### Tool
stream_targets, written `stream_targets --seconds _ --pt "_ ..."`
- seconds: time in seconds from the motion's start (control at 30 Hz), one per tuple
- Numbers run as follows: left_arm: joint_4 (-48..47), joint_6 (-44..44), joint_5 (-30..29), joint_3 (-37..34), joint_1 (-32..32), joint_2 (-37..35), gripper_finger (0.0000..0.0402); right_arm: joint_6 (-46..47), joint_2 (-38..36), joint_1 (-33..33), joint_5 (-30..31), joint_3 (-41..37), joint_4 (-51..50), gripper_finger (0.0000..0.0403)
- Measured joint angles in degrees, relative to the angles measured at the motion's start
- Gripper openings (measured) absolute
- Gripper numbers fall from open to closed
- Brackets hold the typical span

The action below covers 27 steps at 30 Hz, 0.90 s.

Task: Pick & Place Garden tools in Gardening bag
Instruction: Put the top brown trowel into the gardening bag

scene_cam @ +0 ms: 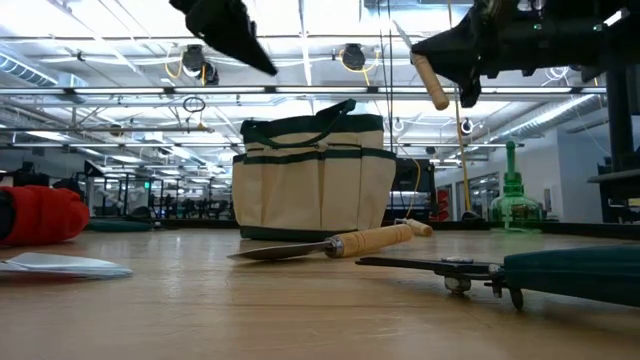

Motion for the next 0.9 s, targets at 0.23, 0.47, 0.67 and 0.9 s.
stream_targets --seconds 0.23,0.47,0.67,0.9 --pt "8.27 14.49 0.77 0.00 0.00 0.58 0.0113 8.74 4.26 -1.44 -3.23 0.00 4.10 0.0066" --pt "19.19 32.65 10.32 0.01 -0.10 4.03 0.0113 16.85 8.69 -2.66 -6.85 0.00 9.40 0.0065" --pt "28.92 46.75 11.69 0.01 -1.47 8.06 0.0113 25.55 11.62 -3.04 -7.78 -0.02 9.68 0.0066" --pt "36.28 58.03 11.43 0.00 -2.02 14.90 0.0113 28.52 12.22 -2.90 -8.87 0.00 10.15 0.0066"
